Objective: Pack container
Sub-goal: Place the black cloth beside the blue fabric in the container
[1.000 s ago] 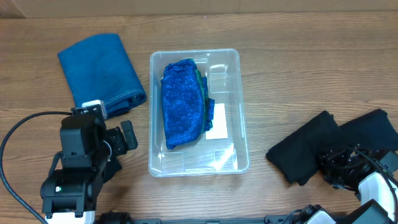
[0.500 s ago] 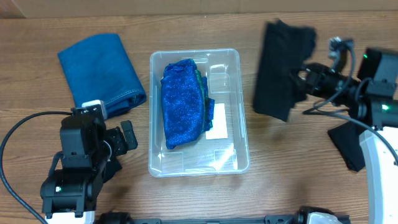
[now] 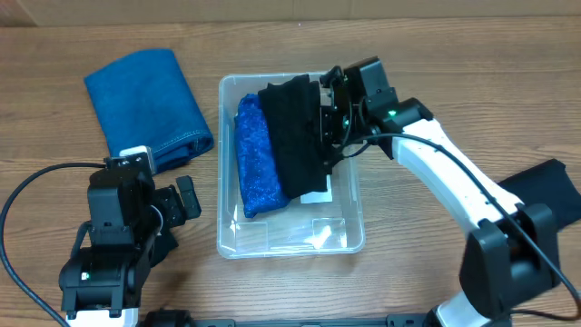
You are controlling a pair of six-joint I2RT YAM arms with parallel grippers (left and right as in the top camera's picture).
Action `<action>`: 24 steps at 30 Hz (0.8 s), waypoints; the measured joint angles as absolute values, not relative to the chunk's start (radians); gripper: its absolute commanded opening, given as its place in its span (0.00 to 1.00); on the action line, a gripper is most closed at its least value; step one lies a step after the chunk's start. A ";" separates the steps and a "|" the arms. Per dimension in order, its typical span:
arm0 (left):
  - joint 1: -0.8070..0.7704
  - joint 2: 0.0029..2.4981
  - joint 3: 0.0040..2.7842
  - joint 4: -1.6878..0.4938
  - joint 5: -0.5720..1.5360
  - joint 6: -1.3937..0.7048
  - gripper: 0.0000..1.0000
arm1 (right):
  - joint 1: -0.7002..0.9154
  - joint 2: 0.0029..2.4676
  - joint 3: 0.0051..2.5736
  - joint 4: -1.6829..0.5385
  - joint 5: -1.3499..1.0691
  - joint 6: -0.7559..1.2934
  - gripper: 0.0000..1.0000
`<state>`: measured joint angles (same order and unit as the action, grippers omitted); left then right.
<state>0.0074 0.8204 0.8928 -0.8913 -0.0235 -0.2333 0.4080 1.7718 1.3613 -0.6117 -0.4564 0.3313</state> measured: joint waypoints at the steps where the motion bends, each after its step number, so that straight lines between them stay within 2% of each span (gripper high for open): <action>1: 0.007 0.820 0.893 -0.891 -0.023 -0.233 1.00 | 0.406 1.799 1.361 -0.614 -0.421 0.340 0.22; 3: 0.007 0.820 0.893 -0.892 -0.023 -0.233 1.00 | 0.406 1.814 1.362 -0.648 -0.292 0.352 0.29; 10: 0.007 0.820 0.893 -0.895 -0.023 -0.233 1.00 | 0.445 1.815 1.385 -0.719 -0.080 0.315 0.35; 13: 0.007 0.820 0.893 -0.895 -0.023 -0.233 1.00 | 0.530 1.797 1.443 -0.762 0.040 0.278 0.38; 16: 0.007 0.820 0.893 -0.895 -0.023 -0.233 1.00 | 0.642 1.719 1.511 -0.744 0.162 0.261 0.38; 20: 0.007 0.820 0.893 -0.895 -0.023 -0.233 1.00 | 0.641 1.702 1.519 -0.759 0.217 0.261 0.38; 22: 0.007 0.820 0.893 -0.895 -0.023 -0.233 1.00 | 0.635 1.702 1.519 -0.760 0.231 0.261 0.32; 24: 0.007 0.820 0.893 -0.895 -0.023 -0.230 1.00 | 0.635 1.704 1.519 -0.759 0.244 0.248 0.21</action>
<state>0.0074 0.8204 0.8928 -0.8951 -0.0235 -0.2298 0.6353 1.7039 1.5188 -0.7593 0.2440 0.2481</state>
